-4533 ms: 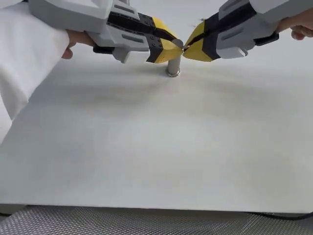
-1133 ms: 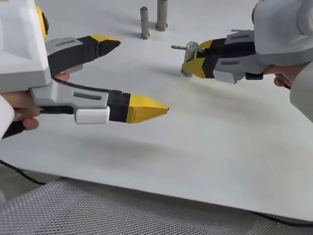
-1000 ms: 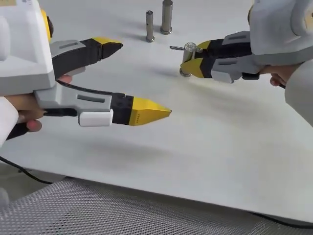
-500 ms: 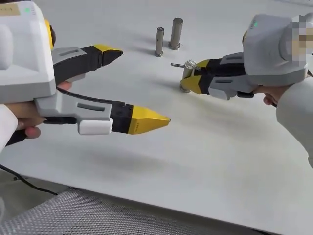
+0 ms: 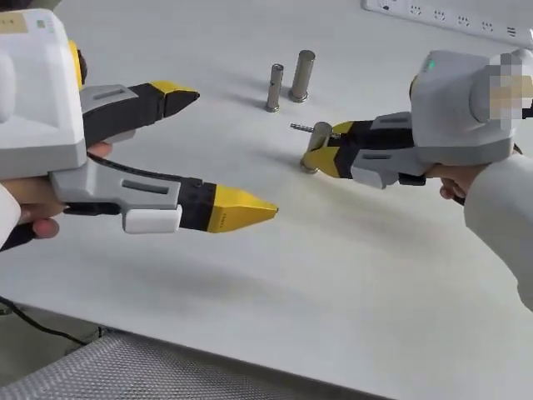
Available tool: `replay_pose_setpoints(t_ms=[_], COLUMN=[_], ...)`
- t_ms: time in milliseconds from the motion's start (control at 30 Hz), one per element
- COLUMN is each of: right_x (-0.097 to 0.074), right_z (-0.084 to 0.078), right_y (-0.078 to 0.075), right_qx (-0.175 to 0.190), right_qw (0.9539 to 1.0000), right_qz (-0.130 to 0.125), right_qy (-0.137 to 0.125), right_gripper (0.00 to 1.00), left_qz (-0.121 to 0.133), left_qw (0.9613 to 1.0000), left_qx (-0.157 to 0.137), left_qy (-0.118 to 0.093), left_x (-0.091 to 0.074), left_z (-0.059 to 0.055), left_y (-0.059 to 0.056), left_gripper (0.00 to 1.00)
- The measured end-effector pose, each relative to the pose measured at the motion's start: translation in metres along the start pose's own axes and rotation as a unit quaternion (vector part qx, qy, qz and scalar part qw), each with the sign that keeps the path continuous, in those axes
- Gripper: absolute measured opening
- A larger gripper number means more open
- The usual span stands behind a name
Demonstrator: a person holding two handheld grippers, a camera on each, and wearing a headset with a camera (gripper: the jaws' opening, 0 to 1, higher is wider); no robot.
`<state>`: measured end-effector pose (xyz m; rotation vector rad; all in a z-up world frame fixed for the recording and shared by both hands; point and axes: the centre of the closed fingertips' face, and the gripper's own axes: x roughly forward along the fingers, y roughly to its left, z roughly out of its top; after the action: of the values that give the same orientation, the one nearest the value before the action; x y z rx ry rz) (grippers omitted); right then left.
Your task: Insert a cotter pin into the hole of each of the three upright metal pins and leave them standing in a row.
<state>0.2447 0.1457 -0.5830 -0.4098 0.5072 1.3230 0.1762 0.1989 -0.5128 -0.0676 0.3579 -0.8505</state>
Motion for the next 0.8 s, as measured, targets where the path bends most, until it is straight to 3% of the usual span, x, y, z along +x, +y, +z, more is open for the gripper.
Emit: replay_pose_setpoints(t_ms=[233, 367, 600, 800], right_x=[-0.014, -0.034, -0.070, -0.095], right_z=[0.006, 0.010, 0.016, 0.009], right_y=[0.002, 0.007, 0.027, 0.043], right_qx=[0.004, 0.017, 0.032, 0.071], right_qw=[1.0000, 0.9996, 0.9981, 0.9945], right_qz=[-0.006, -0.017, -0.039, -0.064], right_qy=[-0.005, -0.012, -0.036, -0.042], right_gripper=[0.22, 0.31, 0.37, 0.57], left_qz=[0.001, -0.001, -0.011, -0.025], left_qw=[0.9998, 0.9997, 0.9996, 0.9995], left_qx=[-0.014, -0.016, -0.017, -0.012], left_qy=[-0.013, -0.016, -0.017, -0.018], left_x=[-0.005, -0.003, -0.002, -0.001], left_z=[-0.001, 0.000, 0.000, 0.001], left_y=[-0.002, -0.004, -0.005, -0.010], left_gripper=[0.99, 0.99, 0.99, 0.99])
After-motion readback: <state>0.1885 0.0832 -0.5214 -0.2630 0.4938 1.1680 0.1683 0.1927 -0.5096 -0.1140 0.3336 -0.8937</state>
